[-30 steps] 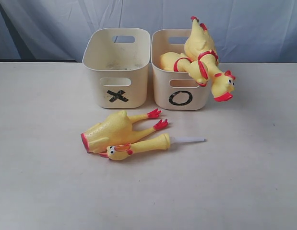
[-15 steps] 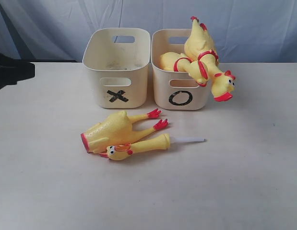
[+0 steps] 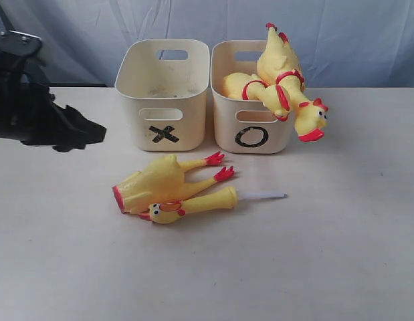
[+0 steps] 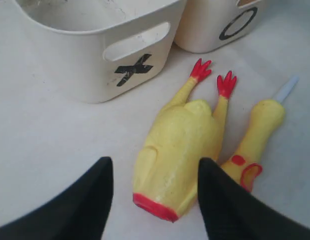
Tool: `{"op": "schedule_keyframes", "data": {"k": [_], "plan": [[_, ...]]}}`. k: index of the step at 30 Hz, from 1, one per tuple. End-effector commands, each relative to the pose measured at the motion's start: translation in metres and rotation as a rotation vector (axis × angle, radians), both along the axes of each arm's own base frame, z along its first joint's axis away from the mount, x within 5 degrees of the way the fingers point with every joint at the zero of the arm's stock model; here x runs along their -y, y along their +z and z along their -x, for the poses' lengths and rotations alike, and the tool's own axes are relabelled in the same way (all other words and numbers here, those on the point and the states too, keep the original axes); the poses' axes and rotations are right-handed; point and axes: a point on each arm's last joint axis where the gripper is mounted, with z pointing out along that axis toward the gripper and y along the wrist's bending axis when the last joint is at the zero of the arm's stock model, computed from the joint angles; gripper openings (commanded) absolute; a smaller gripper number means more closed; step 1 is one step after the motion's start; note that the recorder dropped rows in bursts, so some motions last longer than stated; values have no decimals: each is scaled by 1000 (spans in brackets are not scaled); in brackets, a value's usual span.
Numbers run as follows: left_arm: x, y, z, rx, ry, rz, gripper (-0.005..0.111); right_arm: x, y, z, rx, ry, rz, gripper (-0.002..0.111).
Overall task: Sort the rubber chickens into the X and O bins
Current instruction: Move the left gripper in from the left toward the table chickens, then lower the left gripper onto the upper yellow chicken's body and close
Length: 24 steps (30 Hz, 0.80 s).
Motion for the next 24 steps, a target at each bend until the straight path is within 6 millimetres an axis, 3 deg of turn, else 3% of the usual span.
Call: {"op": "schedule_keyframes", "data": {"k": [1, 7, 15, 24], "plan": [[24, -21, -14, 18, -82, -79, 61, 0, 0, 0, 24, 36, -5, -1], [48, -39, -28, 57, -76, -152, 73, 0, 0, 1, 23, 78, -4, -1], [77, -51, -40, 46, -166, -170, 73, 0, 0, 1, 23, 78, -4, -1], [87, -61, -44, -16, -157, -133, 73, 0, 0, 1, 23, 78, -4, -1]]}}
